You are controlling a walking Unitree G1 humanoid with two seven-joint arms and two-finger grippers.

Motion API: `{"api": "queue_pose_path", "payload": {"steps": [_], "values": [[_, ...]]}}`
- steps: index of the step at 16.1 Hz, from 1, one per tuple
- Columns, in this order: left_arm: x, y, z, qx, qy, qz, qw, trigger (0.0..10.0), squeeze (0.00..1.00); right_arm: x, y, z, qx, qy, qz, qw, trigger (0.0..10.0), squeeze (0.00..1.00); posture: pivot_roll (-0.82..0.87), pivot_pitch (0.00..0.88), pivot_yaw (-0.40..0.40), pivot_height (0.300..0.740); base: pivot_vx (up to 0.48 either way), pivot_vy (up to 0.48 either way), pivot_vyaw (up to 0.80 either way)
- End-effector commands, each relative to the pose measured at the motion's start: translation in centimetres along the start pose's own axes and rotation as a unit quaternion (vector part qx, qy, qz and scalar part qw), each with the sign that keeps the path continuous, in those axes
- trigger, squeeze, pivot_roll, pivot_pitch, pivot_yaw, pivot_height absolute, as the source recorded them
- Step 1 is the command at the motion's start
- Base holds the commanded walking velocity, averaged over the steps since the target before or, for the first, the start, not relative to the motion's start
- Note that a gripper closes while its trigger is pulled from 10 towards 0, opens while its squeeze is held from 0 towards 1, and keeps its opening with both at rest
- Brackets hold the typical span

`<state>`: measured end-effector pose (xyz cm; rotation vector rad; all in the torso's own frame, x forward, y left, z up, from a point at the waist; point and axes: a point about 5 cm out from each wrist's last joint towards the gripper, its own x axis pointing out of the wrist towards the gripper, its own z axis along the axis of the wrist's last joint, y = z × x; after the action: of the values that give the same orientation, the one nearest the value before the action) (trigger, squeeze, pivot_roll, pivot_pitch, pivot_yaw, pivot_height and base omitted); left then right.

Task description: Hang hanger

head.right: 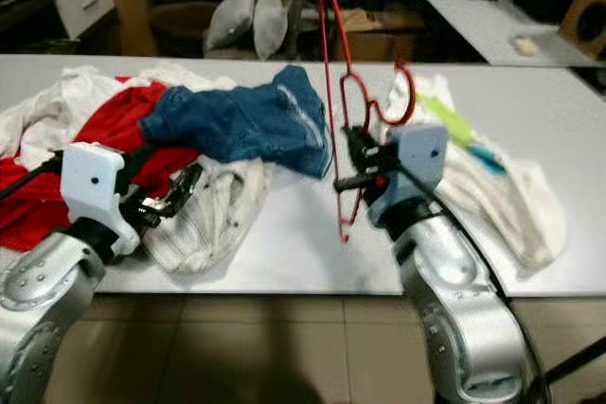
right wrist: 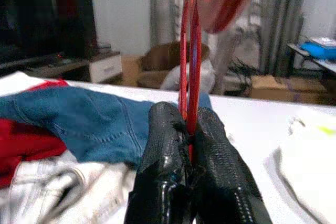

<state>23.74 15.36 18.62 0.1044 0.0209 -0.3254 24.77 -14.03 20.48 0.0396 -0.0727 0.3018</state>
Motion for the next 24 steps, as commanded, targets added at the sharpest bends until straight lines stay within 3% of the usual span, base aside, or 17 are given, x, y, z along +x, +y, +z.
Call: {"api": "queue_pose_path", "payload": {"steps": [1, 6, 11, 18, 22, 24], "values": [[0.0, 0.4, 0.1, 0.007, -0.002, 0.014, 1.000, 10.0, 0.33, 0.0, 0.4, 0.0, 0.000, 0.006, 0.015, 1.000, 10.0, 0.00, -0.11, 0.000, 0.032, 0.740, 0.000, 0.315, 0.00], [-0.1, 0.3, -0.4, 0.010, 0.009, 0.011, 1.000, 10.0, 0.32, -0.9, 0.4, -0.7, -0.011, 0.032, 0.015, 0.999, 10.0, 0.00, -0.12, 0.019, 0.039, 0.740, 0.000, 0.319, 0.00], [-0.1, 0.3, -0.3, 0.013, 0.006, 0.018, 1.000, 10.0, 0.33, -0.8, 0.2, -1.2, -0.013, 0.049, 0.005, 0.999, 10.0, 0.00, -0.11, 0.020, 0.027, 0.740, 0.000, 0.337, 0.00], [0.4, 0.4, -0.6, 0.010, 0.000, 0.023, 1.000, 10.0, 0.33, -0.7, 0.2, -1.5, -0.017, 0.056, 0.005, 0.998, 10.0, 0.00, -0.12, 0.008, 0.030, 0.740, 0.000, 0.366, -0.76], [0.6, -0.3, -0.3, 0.025, -0.011, 0.009, 1.000, 10.0, 0.40, -0.8, 0.0, -1.7, -0.015, 0.057, -0.010, 0.998, 10.0, 0.00, -0.12, 0.012, 0.038, 0.740, 0.000, -0.240, -0.80], [0.6, -0.3, -0.9, 0.015, -0.001, 0.023, 1.000, 10.0, 0.37, -0.8, -0.2, -1.8, -0.019, 0.058, -0.015, 0.998, 10.0, 0.00, -0.12, 0.012, 0.041, 0.740, 0.000, -0.480, -0.40]]}}
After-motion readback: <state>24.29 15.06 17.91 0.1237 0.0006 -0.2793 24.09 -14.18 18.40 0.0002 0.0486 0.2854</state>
